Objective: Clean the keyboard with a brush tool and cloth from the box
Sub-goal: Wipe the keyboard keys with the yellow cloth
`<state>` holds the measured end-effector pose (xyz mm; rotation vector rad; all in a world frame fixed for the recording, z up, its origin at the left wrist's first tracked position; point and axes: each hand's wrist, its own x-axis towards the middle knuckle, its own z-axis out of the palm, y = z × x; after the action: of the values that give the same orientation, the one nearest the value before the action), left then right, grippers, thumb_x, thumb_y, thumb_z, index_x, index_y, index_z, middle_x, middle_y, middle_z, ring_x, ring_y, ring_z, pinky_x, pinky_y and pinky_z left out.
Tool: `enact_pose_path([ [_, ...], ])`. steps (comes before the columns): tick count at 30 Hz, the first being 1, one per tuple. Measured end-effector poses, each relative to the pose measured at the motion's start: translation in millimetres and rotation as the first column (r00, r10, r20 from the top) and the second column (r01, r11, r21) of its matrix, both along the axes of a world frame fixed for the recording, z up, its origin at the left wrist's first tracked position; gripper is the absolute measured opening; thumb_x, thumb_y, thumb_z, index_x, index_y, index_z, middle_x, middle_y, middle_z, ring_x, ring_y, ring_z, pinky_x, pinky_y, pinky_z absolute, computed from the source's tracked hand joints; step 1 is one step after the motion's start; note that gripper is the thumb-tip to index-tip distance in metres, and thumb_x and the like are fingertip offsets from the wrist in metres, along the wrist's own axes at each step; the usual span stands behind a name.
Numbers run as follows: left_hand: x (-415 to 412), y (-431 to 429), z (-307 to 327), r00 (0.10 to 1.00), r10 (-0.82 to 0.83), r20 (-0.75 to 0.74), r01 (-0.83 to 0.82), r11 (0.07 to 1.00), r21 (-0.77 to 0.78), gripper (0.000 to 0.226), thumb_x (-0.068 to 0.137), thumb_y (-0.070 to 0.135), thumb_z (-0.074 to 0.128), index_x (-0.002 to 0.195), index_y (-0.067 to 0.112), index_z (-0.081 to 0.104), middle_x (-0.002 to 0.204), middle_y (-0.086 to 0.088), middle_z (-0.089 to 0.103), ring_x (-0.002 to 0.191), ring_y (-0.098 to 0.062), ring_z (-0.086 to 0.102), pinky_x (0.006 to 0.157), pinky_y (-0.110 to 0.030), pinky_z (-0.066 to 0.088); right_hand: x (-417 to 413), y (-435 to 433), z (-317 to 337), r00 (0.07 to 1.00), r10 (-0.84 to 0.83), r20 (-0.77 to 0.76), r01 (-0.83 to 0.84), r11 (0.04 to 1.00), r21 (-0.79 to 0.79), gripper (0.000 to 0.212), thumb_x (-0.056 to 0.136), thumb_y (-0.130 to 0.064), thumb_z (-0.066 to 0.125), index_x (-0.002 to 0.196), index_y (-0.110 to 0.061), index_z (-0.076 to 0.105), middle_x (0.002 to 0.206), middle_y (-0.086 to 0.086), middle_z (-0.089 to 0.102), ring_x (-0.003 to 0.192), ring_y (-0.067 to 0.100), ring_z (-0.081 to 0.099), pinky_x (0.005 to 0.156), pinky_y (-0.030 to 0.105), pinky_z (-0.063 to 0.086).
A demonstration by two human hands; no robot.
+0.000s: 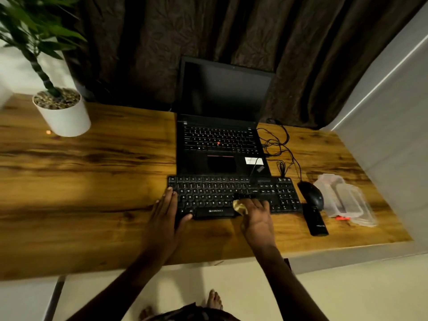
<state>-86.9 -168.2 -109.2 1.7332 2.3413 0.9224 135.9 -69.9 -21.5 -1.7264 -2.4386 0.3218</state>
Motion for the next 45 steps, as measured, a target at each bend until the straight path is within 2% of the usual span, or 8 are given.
enact_pose_path([
  [9, -0.6, 2.3, 0.6, 0.999, -0.007, 0.039, 0.008, 0.999, -0.035, 0.080, 0.100, 0.066, 0.025, 0.150, 0.005, 0.040, 0.161, -0.012, 0.031, 0.147, -0.026, 0.033, 0.121, -0.037, 0.021, -25.8, -10.3, -16.2, 0.994, -0.100, 0.048, 0.100, 0.995, 0.003, 0.054, 0.090, -0.007, 0.057, 0.141, -0.018, 0.043, 0.140, 0.008, 0.047, 0.135, 0.031, 0.033, 0.115, 0.042, 0.032],
  [15, -3.2, 3.0, -1.8, 1.000, -0.012, 0.011, 0.013, 0.998, -0.059, 0.079, 0.098, 0.063, 0.030, 0.148, 0.002, 0.043, 0.159, -0.015, 0.036, 0.145, -0.028, 0.038, 0.121, -0.036, 0.020, -63.1, -31.6, -30.0, 0.976, 0.201, -0.078, -0.181, 0.961, 0.210, 0.037, 0.076, -0.007, 0.070, 0.112, -0.011, 0.065, 0.102, 0.008, 0.067, 0.096, 0.026, 0.055, 0.084, 0.045, 0.056],
  [20, -7.0, 6.9, -4.5, 0.999, -0.030, 0.023, 0.033, 0.993, -0.114, 0.087, 0.099, 0.068, 0.019, 0.142, -0.001, 0.049, 0.154, -0.018, 0.042, 0.141, -0.030, 0.042, 0.122, -0.029, 0.005, -79.5, -32.4, -36.5, 0.942, 0.331, -0.053, -0.322, 0.938, 0.130, 0.044, 0.090, -0.038, 0.036, 0.118, -0.018, 0.064, 0.111, 0.004, 0.067, 0.107, 0.027, 0.058, 0.100, 0.037, 0.043],
  [23, -9.4, 7.6, -3.6, 0.999, -0.042, 0.019, 0.043, 0.996, -0.080, 0.085, 0.098, 0.069, 0.025, 0.143, 0.002, 0.049, 0.154, -0.017, 0.042, 0.146, -0.029, 0.035, 0.123, -0.036, 0.006, -64.1, -22.3, -30.7, 0.930, 0.176, -0.323, -0.218, 0.971, -0.099, 0.047, 0.093, -0.046, 0.034, 0.128, -0.026, 0.058, 0.118, 0.001, 0.065, 0.112, 0.021, 0.058, 0.099, 0.036, 0.045],
  [26, -5.9, 2.2, 5.9, 0.988, -0.097, 0.116, 0.090, 0.994, 0.061, 0.074, 0.096, 0.062, 0.041, 0.152, 0.013, 0.038, 0.162, -0.004, 0.029, 0.154, -0.017, 0.018, 0.126, -0.035, 0.008, -46.4, -18.0, -17.4, 0.771, 0.068, -0.633, -0.200, 0.970, -0.140, 0.027, 0.097, -0.025, 0.058, 0.124, -0.026, 0.059, 0.103, -0.015, 0.065, 0.089, 0.001, 0.064, 0.069, 0.022, 0.055],
  [32, 19.7, 1.0, 56.9, 0.733, -0.258, 0.629, 0.233, 0.965, 0.125, 0.065, 0.087, 0.060, 0.057, 0.147, 0.041, 0.043, 0.151, 0.025, 0.040, 0.138, 0.011, 0.035, 0.111, -0.016, 0.034, -28.7, -8.2, -12.1, 0.566, -0.032, -0.824, -0.317, 0.914, -0.253, 0.026, 0.096, -0.026, 0.055, 0.118, -0.016, 0.065, 0.111, 0.001, 0.068, 0.099, 0.020, 0.065, 0.075, 0.028, 0.055],
  [39, 43.8, 31.4, 76.5, 0.610, -0.205, 0.766, 0.199, 0.975, 0.103, 0.047, 0.080, 0.044, 0.073, 0.125, 0.037, 0.062, 0.122, 0.020, 0.067, 0.117, -0.001, 0.061, 0.096, -0.030, 0.053, -10.2, 10.8, -6.7, 0.462, -0.142, -0.875, -0.345, 0.880, -0.325, 0.029, 0.100, -0.032, 0.050, 0.125, -0.021, 0.058, 0.118, 0.009, 0.062, 0.094, 0.038, 0.067, 0.062, 0.041, 0.061],
  [45, 73.8, 68.9, 83.3, 0.539, -0.195, 0.820, 0.155, 0.979, 0.131, 0.046, 0.071, 0.045, 0.077, 0.112, 0.026, 0.069, 0.110, 0.009, 0.072, 0.106, -0.011, 0.068, 0.086, -0.030, 0.057, 19.0, 35.7, 2.9, 0.545, -0.042, -0.837, -0.287, 0.929, -0.234, 0.030, 0.101, -0.037, 0.047, 0.124, -0.023, 0.061, 0.110, -0.005, 0.067, 0.094, 0.015, 0.067, 0.072, 0.033, 0.058],
])
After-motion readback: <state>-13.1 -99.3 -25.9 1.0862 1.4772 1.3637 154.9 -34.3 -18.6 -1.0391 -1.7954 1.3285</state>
